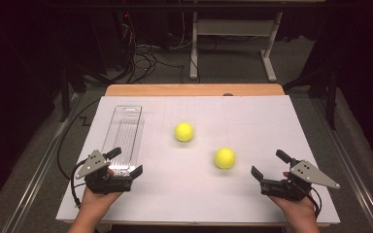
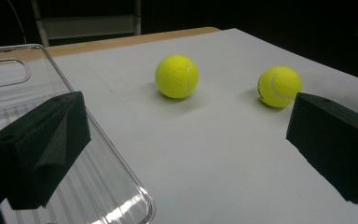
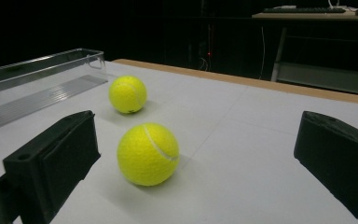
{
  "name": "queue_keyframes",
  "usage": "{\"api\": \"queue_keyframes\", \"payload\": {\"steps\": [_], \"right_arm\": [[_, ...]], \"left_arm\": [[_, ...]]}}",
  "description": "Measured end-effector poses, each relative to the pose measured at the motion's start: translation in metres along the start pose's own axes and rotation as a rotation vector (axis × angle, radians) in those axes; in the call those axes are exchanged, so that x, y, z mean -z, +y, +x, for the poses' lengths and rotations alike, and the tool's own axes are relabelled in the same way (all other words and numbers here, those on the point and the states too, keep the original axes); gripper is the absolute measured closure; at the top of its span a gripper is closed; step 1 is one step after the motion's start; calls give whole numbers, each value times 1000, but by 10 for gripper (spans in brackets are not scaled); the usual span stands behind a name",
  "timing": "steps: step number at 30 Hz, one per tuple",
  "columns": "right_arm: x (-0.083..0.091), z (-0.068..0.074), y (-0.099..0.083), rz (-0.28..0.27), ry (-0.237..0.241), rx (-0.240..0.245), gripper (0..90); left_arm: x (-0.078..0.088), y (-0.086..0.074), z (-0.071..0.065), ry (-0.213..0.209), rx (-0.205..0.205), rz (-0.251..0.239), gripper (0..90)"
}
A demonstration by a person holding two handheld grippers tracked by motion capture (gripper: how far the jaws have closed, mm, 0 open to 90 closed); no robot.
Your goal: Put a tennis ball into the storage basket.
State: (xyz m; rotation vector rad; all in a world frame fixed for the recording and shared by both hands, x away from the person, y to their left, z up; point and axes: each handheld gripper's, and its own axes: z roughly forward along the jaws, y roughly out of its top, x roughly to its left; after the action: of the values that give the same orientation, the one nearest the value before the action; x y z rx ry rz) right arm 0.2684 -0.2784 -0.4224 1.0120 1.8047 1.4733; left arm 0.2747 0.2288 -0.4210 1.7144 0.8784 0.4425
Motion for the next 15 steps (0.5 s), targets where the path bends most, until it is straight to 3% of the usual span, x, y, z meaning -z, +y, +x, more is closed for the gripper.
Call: {"api": "queue_keyframes", "payload": {"steps": [15], "right_arm": [[-2, 2, 0, -1, -6, -4, 1]], "left_arm": [[1, 0, 1, 5, 8, -5, 5]]}}
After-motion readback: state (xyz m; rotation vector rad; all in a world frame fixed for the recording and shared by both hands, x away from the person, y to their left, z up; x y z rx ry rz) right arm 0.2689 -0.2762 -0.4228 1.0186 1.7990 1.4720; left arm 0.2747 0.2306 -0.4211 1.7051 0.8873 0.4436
